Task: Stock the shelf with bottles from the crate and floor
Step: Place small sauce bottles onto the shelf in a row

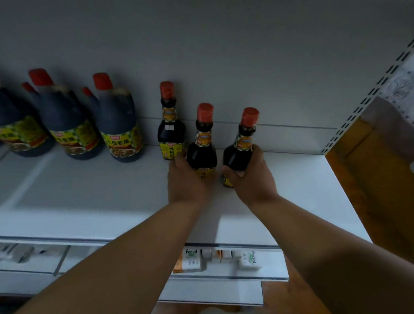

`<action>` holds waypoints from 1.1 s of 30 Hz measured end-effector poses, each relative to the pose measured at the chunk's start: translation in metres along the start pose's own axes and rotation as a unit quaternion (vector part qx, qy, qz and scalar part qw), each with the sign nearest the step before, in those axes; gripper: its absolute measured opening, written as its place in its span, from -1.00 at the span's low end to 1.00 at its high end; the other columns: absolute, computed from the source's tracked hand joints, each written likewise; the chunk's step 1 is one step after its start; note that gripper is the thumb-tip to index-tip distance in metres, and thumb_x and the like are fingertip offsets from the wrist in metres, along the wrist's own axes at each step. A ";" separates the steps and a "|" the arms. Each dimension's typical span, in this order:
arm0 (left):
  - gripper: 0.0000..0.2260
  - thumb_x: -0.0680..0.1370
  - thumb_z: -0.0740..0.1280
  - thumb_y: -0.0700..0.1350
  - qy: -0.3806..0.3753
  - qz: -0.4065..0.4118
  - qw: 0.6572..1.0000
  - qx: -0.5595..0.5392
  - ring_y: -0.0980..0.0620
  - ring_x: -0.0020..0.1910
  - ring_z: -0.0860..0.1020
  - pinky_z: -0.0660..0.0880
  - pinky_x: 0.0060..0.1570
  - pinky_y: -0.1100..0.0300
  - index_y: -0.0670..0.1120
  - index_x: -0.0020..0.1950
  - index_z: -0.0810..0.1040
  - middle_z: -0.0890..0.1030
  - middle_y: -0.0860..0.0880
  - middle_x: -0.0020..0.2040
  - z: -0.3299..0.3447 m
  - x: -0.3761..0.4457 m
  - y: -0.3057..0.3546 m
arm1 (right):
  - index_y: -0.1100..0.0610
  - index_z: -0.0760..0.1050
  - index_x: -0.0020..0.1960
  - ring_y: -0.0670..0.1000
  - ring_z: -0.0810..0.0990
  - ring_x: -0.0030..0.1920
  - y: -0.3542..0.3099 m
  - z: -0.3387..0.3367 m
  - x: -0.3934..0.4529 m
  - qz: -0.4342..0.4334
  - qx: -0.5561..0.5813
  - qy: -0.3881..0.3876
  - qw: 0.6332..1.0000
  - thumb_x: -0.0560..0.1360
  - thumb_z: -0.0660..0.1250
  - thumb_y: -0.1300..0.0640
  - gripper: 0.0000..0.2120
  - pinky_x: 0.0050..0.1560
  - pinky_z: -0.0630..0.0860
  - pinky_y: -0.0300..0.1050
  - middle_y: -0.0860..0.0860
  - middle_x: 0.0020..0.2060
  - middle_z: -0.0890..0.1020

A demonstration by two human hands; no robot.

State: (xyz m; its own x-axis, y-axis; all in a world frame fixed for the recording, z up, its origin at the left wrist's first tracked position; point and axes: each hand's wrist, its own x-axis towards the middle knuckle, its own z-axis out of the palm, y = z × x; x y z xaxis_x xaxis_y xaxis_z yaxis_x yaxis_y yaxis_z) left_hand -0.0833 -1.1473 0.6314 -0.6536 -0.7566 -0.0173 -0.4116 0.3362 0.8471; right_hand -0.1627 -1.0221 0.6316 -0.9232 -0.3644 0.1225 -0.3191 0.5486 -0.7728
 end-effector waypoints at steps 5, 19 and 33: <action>-0.35 0.43 0.49 0.07 0.018 -0.007 0.999 0.037 -0.22 0.26 0.46 0.44 0.15 -0.03 -0.17 0.39 0.35 0.43 -0.17 0.29 0.019 0.007 -0.010 | 0.09 0.35 0.25 0.06 0.59 0.06 0.003 0.004 0.004 -0.005 -0.006 0.027 1.000 0.37 0.51 -0.06 -0.43 -0.08 0.48 -0.12 0.01 0.08 0.59; -0.34 0.41 0.50 0.07 0.052 -0.040 0.995 0.069 -0.21 0.32 0.40 0.39 0.23 -0.06 -0.18 0.35 0.28 0.37 -0.18 0.37 0.048 0.034 0.011 | 0.13 0.38 0.23 0.09 0.53 0.00 0.003 0.004 0.044 0.111 0.015 0.007 0.994 0.38 0.53 -0.03 -0.45 -0.22 0.36 -0.20 0.07 0.14 0.55; -0.35 0.45 0.47 0.07 0.055 -0.033 0.995 0.080 -0.19 0.31 0.43 0.43 0.17 -0.03 -0.17 0.39 0.27 0.37 -0.15 0.39 0.056 0.047 0.014 | 0.15 0.40 0.22 0.13 0.56 0.12 0.007 0.006 0.061 0.102 -0.007 0.012 0.995 0.41 0.51 -0.05 -0.49 -0.11 0.37 -0.13 0.08 0.15 0.56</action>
State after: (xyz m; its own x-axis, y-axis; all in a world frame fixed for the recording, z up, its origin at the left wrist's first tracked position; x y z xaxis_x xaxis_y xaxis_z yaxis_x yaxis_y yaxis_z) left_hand -0.1554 -1.1463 0.6129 -0.5523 -0.8336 -0.0052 -0.5528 0.3616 0.7508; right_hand -0.2203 -1.0451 0.6306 -0.9739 -0.2260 -0.0204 -0.1276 0.6196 -0.7745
